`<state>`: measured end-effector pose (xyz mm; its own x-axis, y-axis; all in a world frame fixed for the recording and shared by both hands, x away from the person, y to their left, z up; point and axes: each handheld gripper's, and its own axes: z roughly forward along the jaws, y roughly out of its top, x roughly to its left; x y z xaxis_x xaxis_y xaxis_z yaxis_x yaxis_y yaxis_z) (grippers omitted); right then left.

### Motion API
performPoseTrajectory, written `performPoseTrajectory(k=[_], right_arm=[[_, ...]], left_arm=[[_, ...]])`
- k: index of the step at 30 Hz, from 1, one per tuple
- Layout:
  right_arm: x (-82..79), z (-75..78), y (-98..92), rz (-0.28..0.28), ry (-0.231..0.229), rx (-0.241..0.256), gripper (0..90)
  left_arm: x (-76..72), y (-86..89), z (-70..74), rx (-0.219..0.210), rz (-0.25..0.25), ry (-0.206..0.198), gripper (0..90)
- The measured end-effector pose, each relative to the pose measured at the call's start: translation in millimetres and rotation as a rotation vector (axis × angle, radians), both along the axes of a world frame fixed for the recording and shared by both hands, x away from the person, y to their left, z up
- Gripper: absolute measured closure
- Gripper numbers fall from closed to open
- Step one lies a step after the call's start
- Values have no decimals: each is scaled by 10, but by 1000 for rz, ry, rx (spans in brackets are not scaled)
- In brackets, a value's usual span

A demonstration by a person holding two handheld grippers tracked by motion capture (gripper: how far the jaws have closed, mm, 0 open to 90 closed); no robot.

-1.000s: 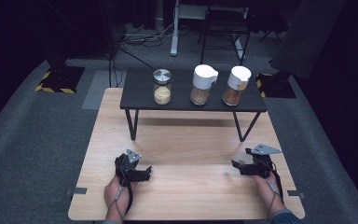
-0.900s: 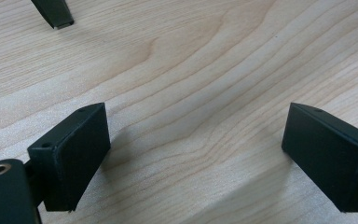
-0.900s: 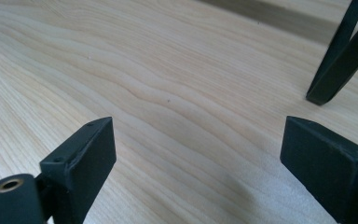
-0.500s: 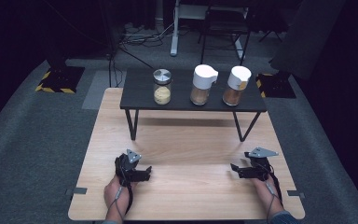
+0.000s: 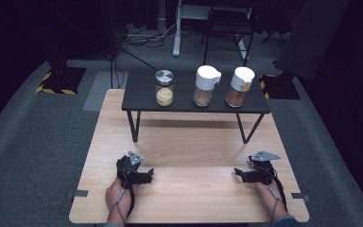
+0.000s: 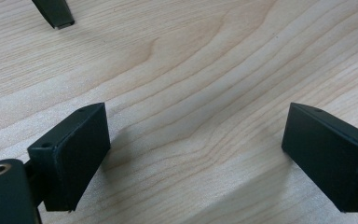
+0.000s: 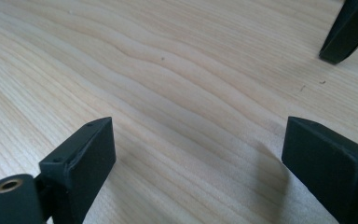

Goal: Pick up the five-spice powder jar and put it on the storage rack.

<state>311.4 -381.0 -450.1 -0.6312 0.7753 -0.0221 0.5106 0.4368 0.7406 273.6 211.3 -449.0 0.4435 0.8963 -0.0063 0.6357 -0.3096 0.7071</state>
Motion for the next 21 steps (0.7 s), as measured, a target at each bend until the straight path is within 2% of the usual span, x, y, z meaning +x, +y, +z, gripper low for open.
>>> performPoseTrajectory(k=[6, 21], right_arm=[[29, 12, 13, -4, 18, -5, 59], [37, 12, 14, 2, 20, -6, 46]], left_arm=[[1, 0, 2, 2, -1, 0, 77], [-7, -14, 1, 1, 7, 0, 76]])
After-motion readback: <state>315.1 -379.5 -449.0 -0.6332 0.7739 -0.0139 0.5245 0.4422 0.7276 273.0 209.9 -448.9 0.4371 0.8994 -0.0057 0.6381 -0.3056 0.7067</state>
